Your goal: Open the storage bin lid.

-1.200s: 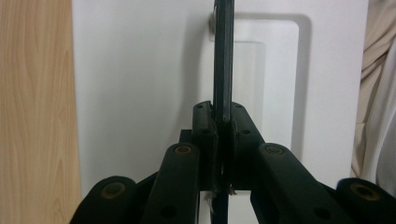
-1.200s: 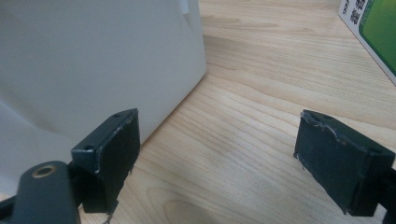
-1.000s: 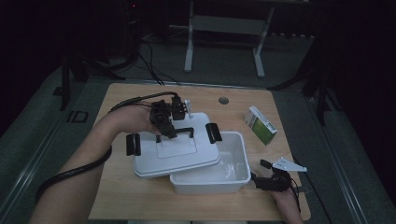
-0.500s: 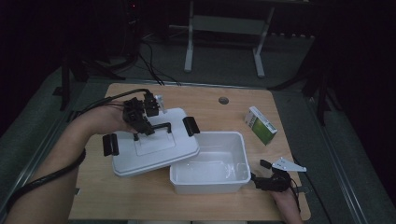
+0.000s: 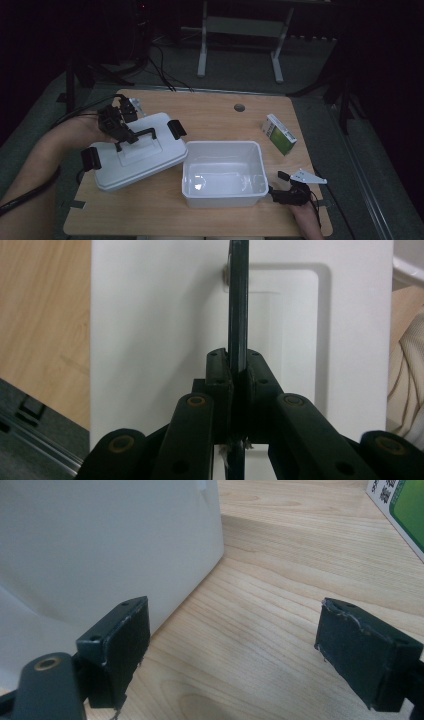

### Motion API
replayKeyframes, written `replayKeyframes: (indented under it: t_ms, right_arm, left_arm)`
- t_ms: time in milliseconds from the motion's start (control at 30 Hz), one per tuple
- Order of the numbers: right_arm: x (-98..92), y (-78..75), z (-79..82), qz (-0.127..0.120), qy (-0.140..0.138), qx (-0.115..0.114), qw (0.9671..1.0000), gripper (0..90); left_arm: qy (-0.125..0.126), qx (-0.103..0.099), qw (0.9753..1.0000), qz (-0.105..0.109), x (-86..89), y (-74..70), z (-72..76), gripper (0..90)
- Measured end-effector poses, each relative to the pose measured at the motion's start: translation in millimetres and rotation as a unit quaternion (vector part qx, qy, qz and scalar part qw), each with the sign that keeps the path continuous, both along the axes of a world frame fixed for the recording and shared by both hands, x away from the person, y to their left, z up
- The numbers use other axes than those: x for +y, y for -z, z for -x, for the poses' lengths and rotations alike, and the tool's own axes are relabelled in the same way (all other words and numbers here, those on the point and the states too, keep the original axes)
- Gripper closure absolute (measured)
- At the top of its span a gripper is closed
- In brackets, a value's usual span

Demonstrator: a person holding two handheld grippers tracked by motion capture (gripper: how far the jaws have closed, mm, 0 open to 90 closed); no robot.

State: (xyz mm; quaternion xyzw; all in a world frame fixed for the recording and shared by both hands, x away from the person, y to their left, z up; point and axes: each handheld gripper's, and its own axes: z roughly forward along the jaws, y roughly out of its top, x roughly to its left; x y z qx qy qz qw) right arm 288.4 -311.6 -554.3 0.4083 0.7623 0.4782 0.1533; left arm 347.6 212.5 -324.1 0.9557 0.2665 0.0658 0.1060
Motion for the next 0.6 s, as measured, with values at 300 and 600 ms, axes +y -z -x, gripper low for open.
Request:
replayKeyframes:
  t_ms: [300, 600]
  right_arm:
    - [0.2, -0.1, 0.0, 0.0, 0.001, 0.001, 1.0, 13.8]
    - [0.5, -0.3, 0.0, -0.001, 0.001, 0.001, 1.0, 13.9]
  left_arm:
    - [-0.024, 0.003, 0.9997, 0.007, 18.8, 17.3, 1.3, 83.8]
    - [-0.036, 0.006, 0.9992, 0.017, 27.9, 42.1, 2.7, 83.8]
